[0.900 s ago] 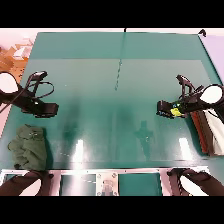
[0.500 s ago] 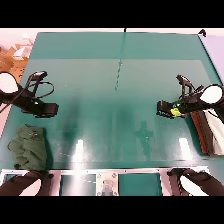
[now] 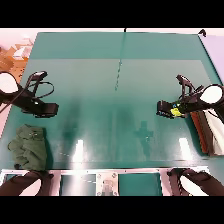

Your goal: Fold the shirts.

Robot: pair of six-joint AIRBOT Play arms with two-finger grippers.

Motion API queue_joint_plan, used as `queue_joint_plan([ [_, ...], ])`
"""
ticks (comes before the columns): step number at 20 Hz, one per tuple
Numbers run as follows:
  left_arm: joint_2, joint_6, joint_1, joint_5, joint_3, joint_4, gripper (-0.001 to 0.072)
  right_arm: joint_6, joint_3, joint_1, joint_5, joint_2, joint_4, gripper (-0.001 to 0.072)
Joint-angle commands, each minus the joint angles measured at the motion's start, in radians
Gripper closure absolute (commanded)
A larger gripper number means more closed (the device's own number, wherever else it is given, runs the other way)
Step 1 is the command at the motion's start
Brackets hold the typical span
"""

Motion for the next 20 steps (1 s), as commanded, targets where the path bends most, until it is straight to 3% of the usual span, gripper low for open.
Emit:
queue_joint_plan([
  [1, 0.001, 0.0, 0.0, 0.098, 0.0, 0.003, 0.0683, 0.0, 0.0, 0.001, -0.002, 0.001, 0.0, 0.0694],
  [4, 0.0, 0.002, 0.001, 0.191, -0.001, 0.009, 0.0682, 0.0, -0.001, 0.001, -0.03, 0.001, 0.0, 0.0694],
  [5, -0.004, 0.011, 0.001, 0.192, -0.001, 0.038, 0.0611, 0.0, -0.001, 0.001, -0.03, 0.001, 0.0, 0.0694],
  [6, -0.005, 0.019, 0.001, 0.154, -0.001, 0.103, 0.0156, 0.0, -0.001, 0.001, -0.033, 0.001, 0.001, 0.0693],
  [7, -0.005, -0.004, 0.001, 0.108, -0.003, 0.2, 0.0011, 0.0, -0.001, 0.001, -0.034, 0.001, 0.0, 0.0693],
  [10, -0.005, -0.06, 0.007, -0.082, -0.014, 0.476, -0.0005, 0.0, -0.001, 0.001, -0.034, 0.001, 0.0, 0.0692],
  [11, -0.005, -0.076, 0.029, -0.129, -0.031, 0.495, -0.0005, -0.005, -0.001, 0.001, -0.034, 0.001, 0.0, 0.0675],
  [13, -0.005, -0.11, 0.082, -0.158, -0.102, 0.481, -0.0005, -0.011, -0.002, 0.001, -0.035, 0.001, -0.003, 0.0553],
  [16, -0.005, -0.113, 0.145, -0.127, -0.273, 0.469, -0.0005, -0.011, -0.002, 0.001, -0.034, 0.001, -0.003, 0.055],
  [20, -0.005, -0.112, 0.179, 0.064, -0.425, 0.389, -0.0004, -0.011, -0.002, 0.001, -0.048, 0.001, -0.003, 0.0551],
])
